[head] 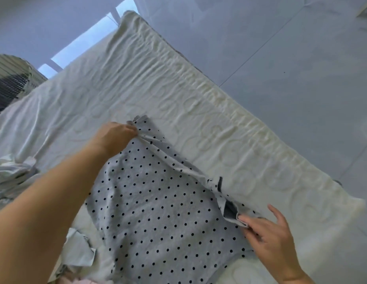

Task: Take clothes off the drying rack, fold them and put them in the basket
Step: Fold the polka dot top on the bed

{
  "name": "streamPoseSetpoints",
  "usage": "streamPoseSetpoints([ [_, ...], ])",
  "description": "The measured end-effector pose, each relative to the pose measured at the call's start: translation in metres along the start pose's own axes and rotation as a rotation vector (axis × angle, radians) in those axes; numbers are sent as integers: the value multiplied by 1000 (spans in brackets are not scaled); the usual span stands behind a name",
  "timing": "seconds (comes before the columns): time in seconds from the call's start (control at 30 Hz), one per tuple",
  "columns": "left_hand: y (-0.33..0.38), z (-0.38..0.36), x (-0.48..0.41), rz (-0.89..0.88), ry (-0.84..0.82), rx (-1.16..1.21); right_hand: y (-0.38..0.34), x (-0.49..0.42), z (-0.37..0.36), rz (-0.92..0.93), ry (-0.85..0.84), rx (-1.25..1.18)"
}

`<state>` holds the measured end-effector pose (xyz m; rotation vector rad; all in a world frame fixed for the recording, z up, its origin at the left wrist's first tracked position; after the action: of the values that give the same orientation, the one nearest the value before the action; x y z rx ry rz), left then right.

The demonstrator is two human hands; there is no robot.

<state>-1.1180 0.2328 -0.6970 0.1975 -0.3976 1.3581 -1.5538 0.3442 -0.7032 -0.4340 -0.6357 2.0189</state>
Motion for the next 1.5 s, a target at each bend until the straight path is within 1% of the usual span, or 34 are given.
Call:
streamPoseSetpoints([
  [0.07,-2,-11,14,40,-58,-9,-5,9,-11,86,-55,56],
  [0.1,-2,-18,18,86,-97,22,-8,13,-16,122,-104,89],
  [0.17,3,-33,24,194,-232,45,-15,18,-26,167,-195,147],
  [0.23,14,-44,26,294,-315,76,-20,20,-32,182,-237,173],
  [0.3,27,-50,28,363,-290,146,-24,18,-37,178,-279,204],
  [0.37,43,-55,30,351,-278,158,-25,18,-47,165,-388,284],
  [0.43,54,-64,29,342,-338,198,-21,23,-60,142,-515,374],
  [0.5,59,-72,25,374,-392,234,-14,31,-73,114,-608,415],
  [0.57,61,-74,23,397,-402,240,-8,35,-81,100,-656,449],
  [0.7,65,-73,34,380,-357,272,-7,35,-82,60,-733,481],
  [1.0,61,-94,110,256,-443,261,-20,39,-86,79,-742,476],
  [1.07,51,-97,124,227,-472,246,-35,46,-90,97,-729,460],
  [1.13,38,-100,137,176,-499,179,-56,58,-99,141,-744,434],
  [1.23,13,-104,154,92,-520,57,-92,87,-126,257,-796,398],
  [1.33,-5,-109,168,49,-512,2,-128,105,-155,301,-828,380],
  [1.4,-9,-113,177,93,-488,49,-146,105,-167,331,-829,374],
  [1.43,-8,-115,183,155,-466,131,-155,100,-170,345,-824,367],
  [1.5,2,-120,195,324,-382,364,-166,81,-169,314,-822,333],
])
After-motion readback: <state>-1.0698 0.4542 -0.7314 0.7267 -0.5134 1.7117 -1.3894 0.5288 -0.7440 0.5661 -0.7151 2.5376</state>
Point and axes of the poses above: each hand's wrist, its own x-axis away from the middle knuckle, its own z-axis out of the back of the hand, y = z × x, the point moved 3 cm from there along -x, towards the middle knuckle, and after that the axes turned 6 degrees about -y, right-handed, at the moved point
